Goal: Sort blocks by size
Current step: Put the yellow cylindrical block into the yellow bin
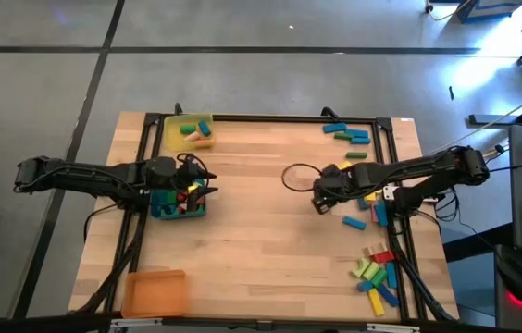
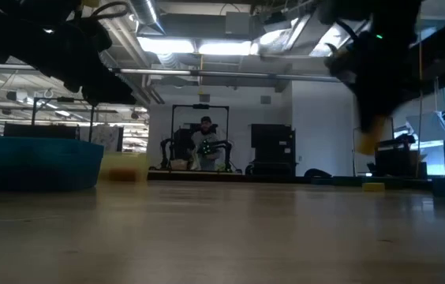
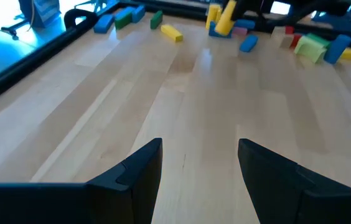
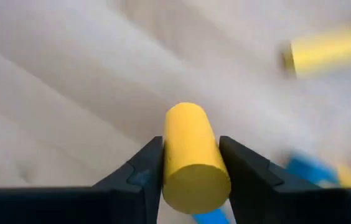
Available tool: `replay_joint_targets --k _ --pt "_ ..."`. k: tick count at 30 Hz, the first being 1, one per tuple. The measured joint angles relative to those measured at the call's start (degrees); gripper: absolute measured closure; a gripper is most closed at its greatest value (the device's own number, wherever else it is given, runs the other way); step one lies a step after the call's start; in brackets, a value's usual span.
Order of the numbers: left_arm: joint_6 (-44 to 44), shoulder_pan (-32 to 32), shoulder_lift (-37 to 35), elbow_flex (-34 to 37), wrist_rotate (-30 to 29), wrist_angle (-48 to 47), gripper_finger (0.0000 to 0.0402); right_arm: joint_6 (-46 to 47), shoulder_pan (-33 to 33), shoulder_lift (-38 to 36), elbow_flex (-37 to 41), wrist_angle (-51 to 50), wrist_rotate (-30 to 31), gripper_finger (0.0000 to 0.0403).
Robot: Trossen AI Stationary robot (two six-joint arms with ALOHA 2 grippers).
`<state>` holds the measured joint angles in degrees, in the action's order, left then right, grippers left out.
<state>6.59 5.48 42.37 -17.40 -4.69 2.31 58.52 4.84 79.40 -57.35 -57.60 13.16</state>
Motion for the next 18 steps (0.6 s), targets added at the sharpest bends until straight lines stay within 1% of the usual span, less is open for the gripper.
replay_joint_targets --k 2,5,10,15,18 --pt "0.0 0.0 -0.2 -0.6 0.0 -0.1 0.0206 -4.4 -0.7 0.0 -0.3 6.0 2.4 0.0258" --pt "-0.2 0.0 -1.0 -1.7 0.0 -0.2 0.0206 -11.3 -2.6 0.1 -0.3 15.6 2.5 0.0258" --pt "-1.0 0.0 -3.7 -3.7 0.0 -0.3 0.0206 -23.9 -6.1 2.6 -0.3 31.5 3.1 0.0264" --pt "-3.0 0.2 -7.3 -5.7 0.0 -0.9 0.0206 -34.8 -9.9 8.1 -0.3 47.1 2.7 0.0259" --pt "-3.5 0.2 -9.1 -6.8 0.0 -0.7 0.0206 -39.9 -12.4 12.0 -0.4 57.2 -0.7 0.026"
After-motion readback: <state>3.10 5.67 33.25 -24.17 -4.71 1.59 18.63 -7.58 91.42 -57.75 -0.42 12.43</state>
